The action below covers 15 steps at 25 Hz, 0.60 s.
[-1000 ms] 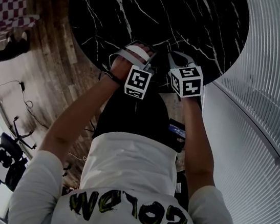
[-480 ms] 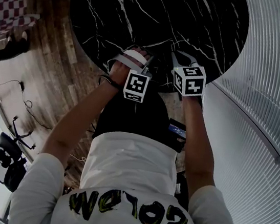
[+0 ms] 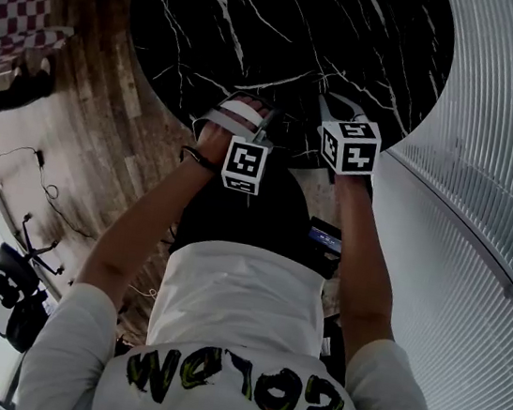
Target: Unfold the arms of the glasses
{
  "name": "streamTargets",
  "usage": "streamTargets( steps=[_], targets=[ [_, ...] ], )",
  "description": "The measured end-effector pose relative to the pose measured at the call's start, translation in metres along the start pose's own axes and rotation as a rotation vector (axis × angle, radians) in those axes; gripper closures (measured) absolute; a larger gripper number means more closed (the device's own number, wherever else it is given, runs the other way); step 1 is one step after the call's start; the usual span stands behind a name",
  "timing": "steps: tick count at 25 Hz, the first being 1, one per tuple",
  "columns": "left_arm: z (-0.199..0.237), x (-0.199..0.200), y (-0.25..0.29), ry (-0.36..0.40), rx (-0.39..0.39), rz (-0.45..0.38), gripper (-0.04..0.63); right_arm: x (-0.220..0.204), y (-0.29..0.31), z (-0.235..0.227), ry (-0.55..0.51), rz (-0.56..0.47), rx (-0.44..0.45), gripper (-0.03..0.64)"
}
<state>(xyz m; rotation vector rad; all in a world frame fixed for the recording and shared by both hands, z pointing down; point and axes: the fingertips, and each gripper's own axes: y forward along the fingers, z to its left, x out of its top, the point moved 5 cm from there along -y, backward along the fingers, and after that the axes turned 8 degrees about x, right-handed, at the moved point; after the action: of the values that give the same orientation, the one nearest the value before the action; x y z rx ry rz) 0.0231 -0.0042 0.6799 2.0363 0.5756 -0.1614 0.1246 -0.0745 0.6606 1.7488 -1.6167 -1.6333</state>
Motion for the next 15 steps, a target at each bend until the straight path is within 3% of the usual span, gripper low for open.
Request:
streamTargets(
  steps=[15],
  targets=[
    [-0.016, 0.01, -0.015, -0.085, -0.006, 0.007, 0.486, -0.002, -0.008, -0.005, 0.053, -0.024, -0.024, 0.609]
  ],
)
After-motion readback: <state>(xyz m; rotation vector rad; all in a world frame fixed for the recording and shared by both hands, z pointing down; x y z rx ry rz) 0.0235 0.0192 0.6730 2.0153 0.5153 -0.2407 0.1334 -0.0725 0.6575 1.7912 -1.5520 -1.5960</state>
